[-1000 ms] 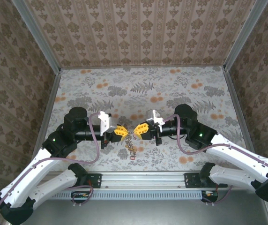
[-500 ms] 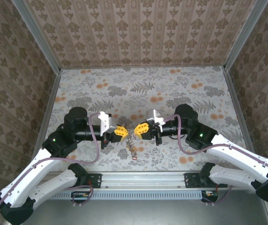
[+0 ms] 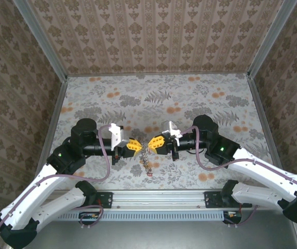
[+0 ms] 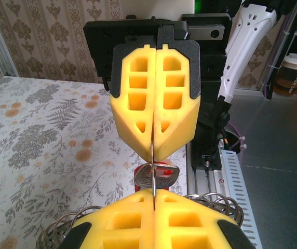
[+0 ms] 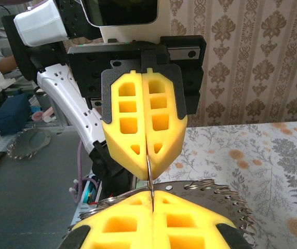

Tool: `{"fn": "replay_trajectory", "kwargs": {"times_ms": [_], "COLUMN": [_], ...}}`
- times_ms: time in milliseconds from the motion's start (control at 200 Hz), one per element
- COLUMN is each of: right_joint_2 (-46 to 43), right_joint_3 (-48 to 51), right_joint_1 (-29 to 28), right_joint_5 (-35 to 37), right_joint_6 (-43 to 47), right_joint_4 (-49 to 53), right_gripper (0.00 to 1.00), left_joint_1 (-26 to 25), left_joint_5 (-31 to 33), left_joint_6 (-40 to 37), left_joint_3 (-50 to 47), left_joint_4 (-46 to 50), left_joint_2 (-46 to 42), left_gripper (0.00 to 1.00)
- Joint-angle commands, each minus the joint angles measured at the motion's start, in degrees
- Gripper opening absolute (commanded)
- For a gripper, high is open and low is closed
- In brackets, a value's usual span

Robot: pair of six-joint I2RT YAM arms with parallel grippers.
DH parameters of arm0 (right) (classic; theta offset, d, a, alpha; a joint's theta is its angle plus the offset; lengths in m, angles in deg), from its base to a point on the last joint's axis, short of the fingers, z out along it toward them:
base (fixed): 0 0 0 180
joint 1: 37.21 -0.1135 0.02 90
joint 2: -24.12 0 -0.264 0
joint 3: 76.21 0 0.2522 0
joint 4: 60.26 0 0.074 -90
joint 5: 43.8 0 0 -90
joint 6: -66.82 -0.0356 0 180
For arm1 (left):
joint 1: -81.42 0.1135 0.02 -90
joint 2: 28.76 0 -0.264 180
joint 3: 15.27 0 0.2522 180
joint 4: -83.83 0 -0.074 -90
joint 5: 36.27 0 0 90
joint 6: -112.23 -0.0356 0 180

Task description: Put the keys on the keyring

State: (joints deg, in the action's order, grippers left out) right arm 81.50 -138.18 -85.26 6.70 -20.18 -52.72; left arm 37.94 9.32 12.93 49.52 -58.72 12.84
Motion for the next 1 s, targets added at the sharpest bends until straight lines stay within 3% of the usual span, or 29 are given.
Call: {"fn": "replay_trajectory", "kwargs": {"times_ms": [0, 995], "right_joint_2": [0.67, 1.42], "right_joint_3": [-0.99, -4.35], "right_joint_1": [-0.48, -1.99], "right_joint_5": [-1.89, -2.69], "right_joint_6": [-0.62, -0.29], "right_joint_4": [-1.60, -0.98], "right_gripper": [0.00, 0.00], "left_joint_1": [-0.46, -0.54], "left_joint_5": [-1.65, -0.95], "left_joint_6": [-1.14, -1.69], "left_joint_3": [0.88, 1.38], "left_joint_4": [-3.25, -2.35], "left_joint_2": [-0.65, -0.02], "left_gripper": [0.00, 0.00]}}
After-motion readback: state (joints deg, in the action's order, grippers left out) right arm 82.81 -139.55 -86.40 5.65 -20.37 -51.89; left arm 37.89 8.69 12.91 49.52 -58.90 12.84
